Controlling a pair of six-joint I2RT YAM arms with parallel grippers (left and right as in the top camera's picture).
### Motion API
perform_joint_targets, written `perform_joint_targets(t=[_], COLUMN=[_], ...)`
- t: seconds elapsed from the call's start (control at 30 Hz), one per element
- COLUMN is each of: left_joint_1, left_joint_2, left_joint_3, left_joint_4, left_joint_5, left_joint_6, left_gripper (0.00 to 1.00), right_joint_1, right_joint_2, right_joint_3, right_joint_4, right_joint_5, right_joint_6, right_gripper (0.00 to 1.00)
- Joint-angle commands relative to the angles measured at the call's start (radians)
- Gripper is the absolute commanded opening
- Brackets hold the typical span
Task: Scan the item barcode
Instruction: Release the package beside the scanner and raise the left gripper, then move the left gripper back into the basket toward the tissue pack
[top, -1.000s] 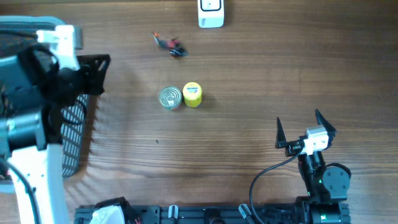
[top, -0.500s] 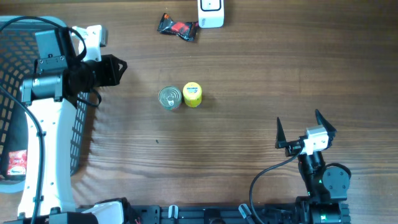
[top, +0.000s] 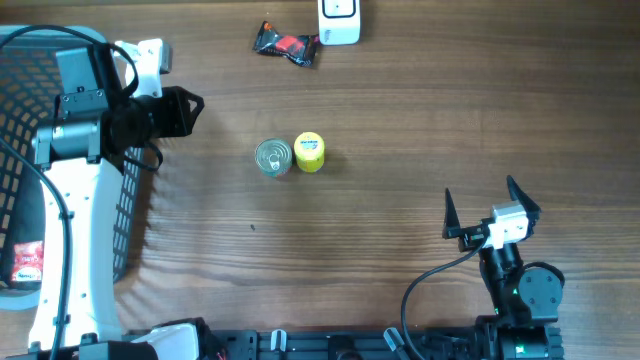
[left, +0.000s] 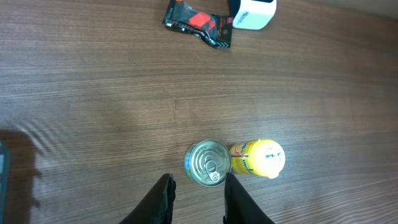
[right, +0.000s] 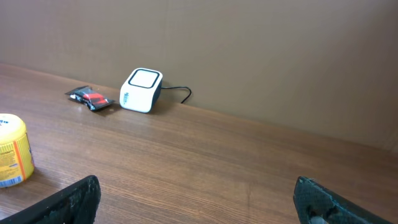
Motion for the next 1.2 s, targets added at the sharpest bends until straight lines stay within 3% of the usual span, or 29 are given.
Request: perform_joint_targets(t=[0.0,0.13,0.2,0.4,0.43,0.47,0.73,0.97,1.17], left_joint_1=[-0.005,-0.005,-0.005,-0.005,-0.005,-0.005,-0.005,-0.014,-0.076], left_joint_2=[0.002,0.002,0.002,0.002,0.002,0.002,0.002,0.002,0.000], left_joint_3=[0.016,0.016,0.016,0.016,0.016,0.016,0.016,0.016,0.062], left_joint_4=[0.004,0.004,0.004,0.004,0.004,0.004,0.003,0.028,0.094], left_joint_5=[-0.009,-0.009,-0.009,-0.009,-0.009,-0.008,-0.004,0.089,0.085], left_joint_6=[-0.002,-0.002,-0.002,-0.002,-0.002,-0.002,-0.002,-0.003,-0.059], left_gripper=[0.24,0.27,0.35,0.80,0.95,1.00,1.00,1.00,1.00], right_joint_1=[0.004,0.004,0.004,0.004,0.004,0.004,0.004,0.004,0.004], right_joint_2=[-0.001,-0.001,-0.001,-0.001,-0.001,-0.001,-0.001,-0.001,-0.001], right_joint_3=[-0.001,-0.001,-0.001,-0.001,-0.001,-0.001,-0.001,-0.001,-0.001], right_joint_4=[0.004,0.004,0.004,0.004,0.004,0.004,0.004,0.004,0.004], right_joint_5=[0.013,0.013,0.013,0.013,0.013,0.013,0.013,0.013,0.013], right_joint_6=[0.018,0.018,0.018,0.018,0.018,0.018,0.019,0.019,0.018], right_gripper=[1.00,1.00,1.00,1.00,1.00,1.00,1.00,1.00,1.00])
